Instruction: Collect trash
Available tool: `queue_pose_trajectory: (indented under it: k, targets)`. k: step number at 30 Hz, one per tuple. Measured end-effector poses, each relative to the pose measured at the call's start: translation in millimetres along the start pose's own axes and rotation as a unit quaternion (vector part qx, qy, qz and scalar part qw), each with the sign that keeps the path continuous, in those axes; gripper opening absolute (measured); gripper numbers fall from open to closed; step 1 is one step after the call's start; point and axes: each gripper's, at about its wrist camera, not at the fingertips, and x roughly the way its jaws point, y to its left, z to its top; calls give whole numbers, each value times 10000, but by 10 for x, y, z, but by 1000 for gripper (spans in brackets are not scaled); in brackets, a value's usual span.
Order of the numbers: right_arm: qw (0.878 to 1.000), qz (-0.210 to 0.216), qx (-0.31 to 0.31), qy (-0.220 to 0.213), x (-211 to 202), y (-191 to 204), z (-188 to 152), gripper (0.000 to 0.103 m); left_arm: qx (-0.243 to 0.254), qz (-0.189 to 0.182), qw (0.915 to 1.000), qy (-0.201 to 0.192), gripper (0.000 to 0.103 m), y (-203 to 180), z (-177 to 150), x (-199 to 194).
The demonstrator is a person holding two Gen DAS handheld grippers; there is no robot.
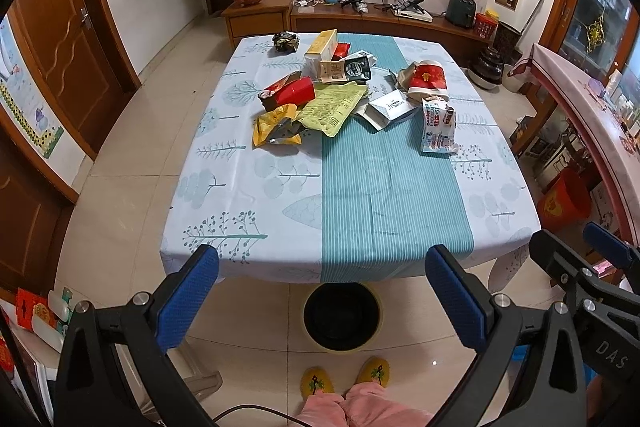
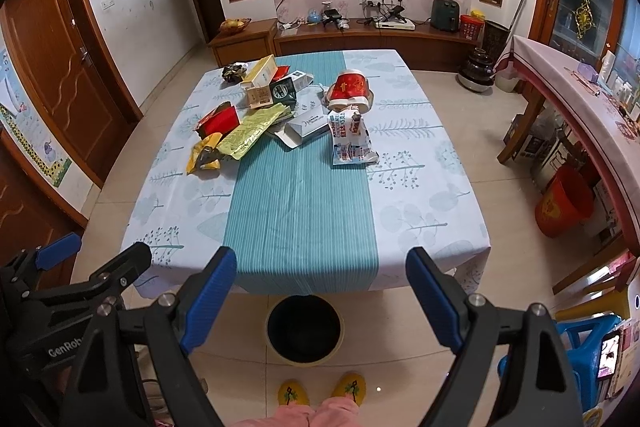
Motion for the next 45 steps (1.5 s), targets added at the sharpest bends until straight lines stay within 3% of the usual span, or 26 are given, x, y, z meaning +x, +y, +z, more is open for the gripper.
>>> queue_pose_trajectory:
  k: [32, 45]
  targets:
    - [9999, 70, -80, 8, 68, 98, 25, 87, -54, 91, 9999, -8, 102, -70, 22, 38]
    - [9988, 371, -308, -88, 225, 1, 285, 87, -321, 225, 9992, -98, 102, -89, 190, 101]
